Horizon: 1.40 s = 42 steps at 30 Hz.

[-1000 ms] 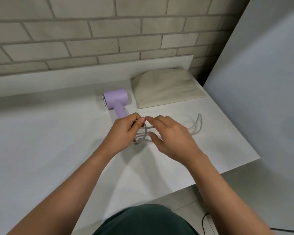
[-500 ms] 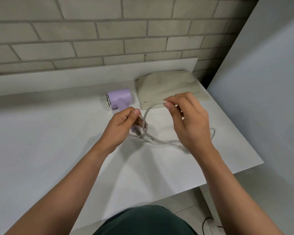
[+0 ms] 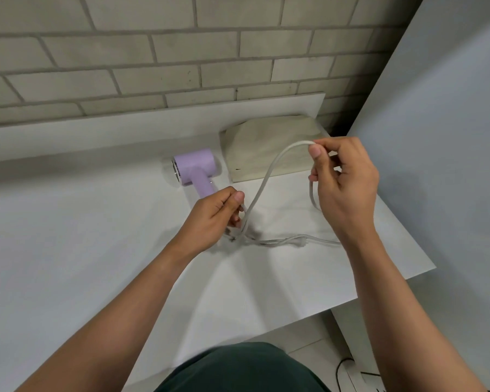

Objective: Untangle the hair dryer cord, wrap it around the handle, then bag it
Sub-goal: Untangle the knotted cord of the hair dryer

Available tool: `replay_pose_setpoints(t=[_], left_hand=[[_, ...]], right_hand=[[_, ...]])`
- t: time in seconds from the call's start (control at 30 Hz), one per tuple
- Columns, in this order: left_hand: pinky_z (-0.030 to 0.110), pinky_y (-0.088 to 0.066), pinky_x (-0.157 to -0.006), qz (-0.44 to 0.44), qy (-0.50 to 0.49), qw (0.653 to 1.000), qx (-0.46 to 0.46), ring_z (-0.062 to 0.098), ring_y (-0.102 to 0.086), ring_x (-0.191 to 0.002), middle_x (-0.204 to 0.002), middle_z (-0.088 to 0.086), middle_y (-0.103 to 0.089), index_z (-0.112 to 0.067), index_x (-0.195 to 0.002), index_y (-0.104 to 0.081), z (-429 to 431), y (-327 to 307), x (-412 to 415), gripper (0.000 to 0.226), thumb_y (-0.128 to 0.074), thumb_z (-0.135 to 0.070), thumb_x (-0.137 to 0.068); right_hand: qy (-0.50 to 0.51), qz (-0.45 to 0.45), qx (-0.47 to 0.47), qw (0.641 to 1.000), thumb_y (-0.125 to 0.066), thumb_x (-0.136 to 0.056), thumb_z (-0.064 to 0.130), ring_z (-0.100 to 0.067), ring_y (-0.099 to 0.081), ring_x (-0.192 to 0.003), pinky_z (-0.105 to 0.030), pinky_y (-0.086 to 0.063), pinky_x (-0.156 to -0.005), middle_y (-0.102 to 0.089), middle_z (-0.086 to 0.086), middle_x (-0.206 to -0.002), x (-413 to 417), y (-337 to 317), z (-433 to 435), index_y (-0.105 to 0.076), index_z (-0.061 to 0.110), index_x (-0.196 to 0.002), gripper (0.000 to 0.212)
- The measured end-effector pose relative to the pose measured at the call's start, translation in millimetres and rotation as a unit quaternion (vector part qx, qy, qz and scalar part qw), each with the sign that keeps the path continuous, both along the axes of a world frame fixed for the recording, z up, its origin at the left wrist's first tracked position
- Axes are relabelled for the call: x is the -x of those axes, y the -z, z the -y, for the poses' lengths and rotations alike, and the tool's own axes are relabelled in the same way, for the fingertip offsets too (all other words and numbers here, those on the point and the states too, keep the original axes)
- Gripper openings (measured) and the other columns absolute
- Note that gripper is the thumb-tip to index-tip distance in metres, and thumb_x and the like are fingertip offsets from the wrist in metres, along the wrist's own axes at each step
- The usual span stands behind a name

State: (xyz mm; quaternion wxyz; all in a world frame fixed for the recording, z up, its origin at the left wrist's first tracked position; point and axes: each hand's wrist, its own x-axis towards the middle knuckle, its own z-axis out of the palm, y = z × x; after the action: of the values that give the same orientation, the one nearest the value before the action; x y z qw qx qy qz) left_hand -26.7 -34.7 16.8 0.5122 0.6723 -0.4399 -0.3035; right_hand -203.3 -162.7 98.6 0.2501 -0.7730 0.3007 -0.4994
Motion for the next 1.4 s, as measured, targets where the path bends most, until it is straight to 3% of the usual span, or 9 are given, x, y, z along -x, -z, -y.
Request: replay_pose_setpoints(t=[0.13,0.23,0.43,0.57,0.67,0.8,1.03,1.27,1.4], left_hand=[[0.029,-0.051,-0.08,0.015,0.03,0.999,-0.012,0.024,-0.064,-0.081,-0.083,0.006,-0.068,-0.01,-0.085,-0.059,3,3,0,0.04,-0.043,-0.039,-0.108],[0.035,-0.051,-0.077,0.024,0.037,0.999,-0.023,0.032,-0.063,-0.081,-0.075,0.004,-0.065,-0.011,-0.082,-0.055,2,6,1,0.042,-0.041,-0.04,-0.109],[0.035,-0.05,-0.062,0.026,-0.033,0.999,-0.016,0.029,-0.054,-0.067,-0.07,0.01,-0.047,-0.004,-0.084,-0.047,1,6,0,0.047,-0.045,-0.044,-0.107],[0.042,-0.049,-0.066,0.047,-0.046,0.998,-0.025,0.038,-0.057,-0.076,-0.067,-0.001,-0.045,-0.008,-0.081,-0.05,1,8,1,0.045,-0.047,-0.046,-0.106],[0.027,-0.039,-0.061,0.081,-0.051,0.995,-0.025,0.033,-0.054,-0.069,-0.062,-0.005,-0.046,-0.016,-0.075,-0.048,1,10,5,0.041,-0.048,-0.041,-0.107],[0.041,-0.048,-0.065,0.094,-0.046,0.994,-0.019,0.031,-0.06,-0.07,-0.065,-0.01,-0.059,-0.02,-0.077,-0.053,2,8,8,0.034,-0.046,-0.033,-0.108],[0.032,-0.05,-0.072,0.034,-0.049,0.998,0.0,0.024,-0.063,-0.071,-0.072,0.004,-0.069,-0.007,-0.083,-0.059,-4,6,7,0.044,-0.042,-0.038,-0.11],[0.034,-0.054,-0.078,-0.096,-0.009,0.995,0.007,0.038,-0.071,-0.088,-0.073,0.013,-0.069,0.001,-0.086,-0.058,-7,7,1,0.042,-0.039,-0.027,-0.111],[0.025,-0.05,-0.072,-0.056,0.018,0.998,-0.009,0.02,-0.066,-0.07,-0.077,0.019,-0.069,0.0,-0.088,-0.058,0,-3,2,0.041,-0.04,-0.029,-0.111]], right_hand=[[0.041,0.024,-0.034,0.998,-0.056,-0.107,0.031,-0.015,-0.068,-0.069,-0.034,-0.057,-0.07,-0.063,-0.001,-0.099,5,5,11,-0.064,0.025,-0.1,0.012],[0.044,0.013,-0.044,0.998,-0.056,-0.107,0.032,-0.016,-0.068,-0.071,-0.022,-0.054,-0.067,-0.064,-0.001,-0.101,8,12,17,-0.063,0.025,-0.1,0.013],[0.089,-0.244,-0.103,0.96,-0.05,-0.107,0.03,-0.03,-0.067,-0.09,-0.04,-0.052,-0.081,-0.065,-0.002,-0.102,25,57,51,-0.068,0.017,-0.103,0.022],[0.053,-0.413,-0.094,0.904,-0.055,-0.101,0.008,-0.043,-0.052,-0.12,-0.046,-0.045,-0.094,-0.034,-0.019,-0.157,18,73,30,-0.03,0.003,-0.157,0.061],[0.029,-0.355,0.061,0.932,-0.057,-0.084,-0.009,-0.036,-0.042,-0.117,-0.036,-0.044,-0.079,-0.021,-0.015,-0.164,1,60,-6,-0.018,0.009,-0.162,0.088],[-0.111,-0.362,0.179,0.908,-0.069,-0.089,0.007,-0.028,-0.06,-0.09,-0.04,-0.056,-0.063,-0.068,-0.003,-0.113,-21,62,-36,-0.052,0.015,-0.145,0.06],[-0.123,-0.294,0.19,0.929,-0.067,-0.097,0.019,-0.03,-0.067,-0.081,-0.038,-0.054,-0.06,-0.066,-0.002,-0.093,-20,48,-24,-0.073,0.017,-0.109,0.014],[-0.108,-0.055,0.076,0.99,-0.068,-0.1,0.015,-0.008,-0.064,-0.077,-0.02,-0.05,-0.073,-0.07,0.003,-0.097,-14,12,-12,-0.076,0.008,-0.106,0.012],[-0.096,-0.033,0.039,0.994,-0.067,-0.1,0.017,-0.011,-0.064,-0.075,-0.017,-0.047,-0.072,-0.067,0.005,-0.096,-11,11,-9,-0.076,0.009,-0.107,0.014]])
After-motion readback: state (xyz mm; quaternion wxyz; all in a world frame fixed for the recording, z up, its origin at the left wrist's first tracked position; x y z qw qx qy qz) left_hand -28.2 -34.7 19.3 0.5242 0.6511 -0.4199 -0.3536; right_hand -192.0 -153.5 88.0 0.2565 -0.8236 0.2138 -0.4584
